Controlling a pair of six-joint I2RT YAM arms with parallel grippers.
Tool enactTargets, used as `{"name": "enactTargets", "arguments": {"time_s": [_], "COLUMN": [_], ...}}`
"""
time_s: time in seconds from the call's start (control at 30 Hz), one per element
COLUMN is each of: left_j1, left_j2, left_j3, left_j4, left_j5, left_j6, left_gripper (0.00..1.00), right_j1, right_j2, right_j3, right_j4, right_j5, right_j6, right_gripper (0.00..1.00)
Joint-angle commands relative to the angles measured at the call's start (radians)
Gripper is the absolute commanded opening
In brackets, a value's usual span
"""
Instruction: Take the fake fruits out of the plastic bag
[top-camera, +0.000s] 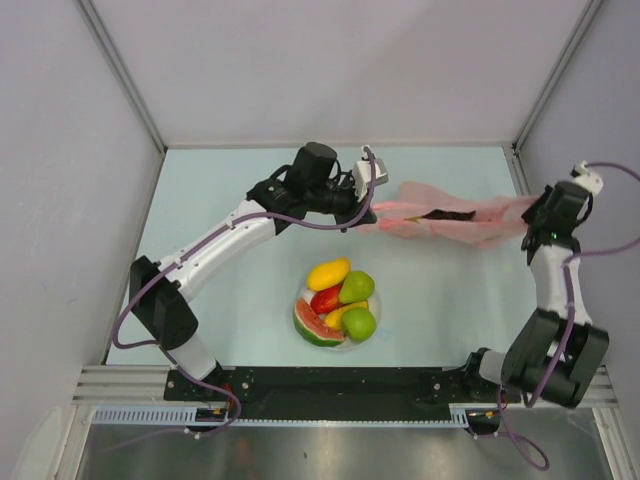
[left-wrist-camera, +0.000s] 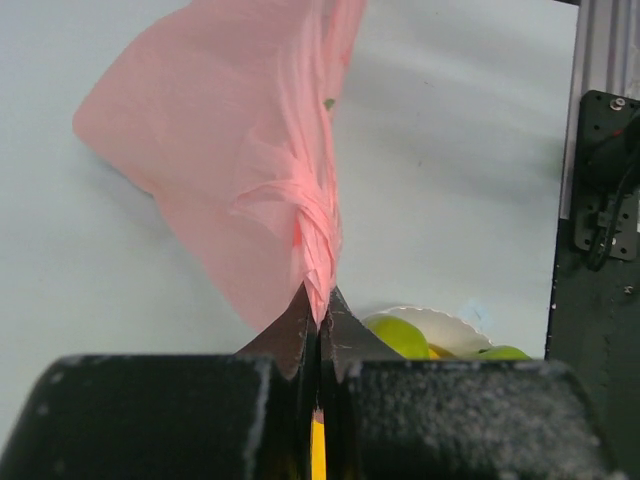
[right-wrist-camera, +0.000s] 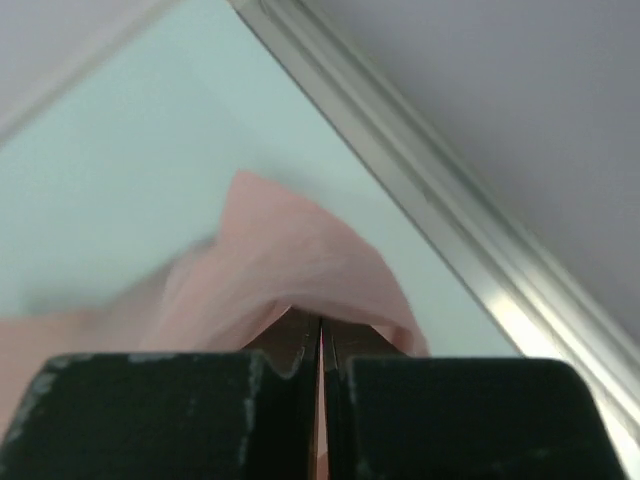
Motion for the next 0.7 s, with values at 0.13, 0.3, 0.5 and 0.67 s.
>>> {"name": "enactTargets", "arguments": {"time_s": [0.13, 0.3, 0.5, 0.67], "left_j1": [-0.018, -0.021, -0.044, -0.058], "left_j2": [0.018, 0.051, 0.024, -0.004], "left_j3": [-0.002, 0.05, 0.053, 0.047], "left_j4": [0.028, 0.036, 0.107, 0.108], "left_j5": [0.08, 0.1, -0.007, -0.047], "left_j6": [-0.075, -0.123, -0.225, -0.222], "left_gripper": [0.0, 0.0, 0.0, 0.0], "right_j1": [-0.021, 0.111, 0.405, 0.522], "right_j2": [-0.296, -0.35, -0.34, -0.225], "right_j3": [-0.3, -0.27, -0.239, -0.195], "right_j4": [-0.158, -0.141, -0.113, 0.0], "right_j5": [-0.352, -0.493, -0.411, -0.303], "right_j6": [0.021, -0.03, -0.216, -0.243], "right_gripper": [0.11, 0.18, 0.19, 0.15]}}
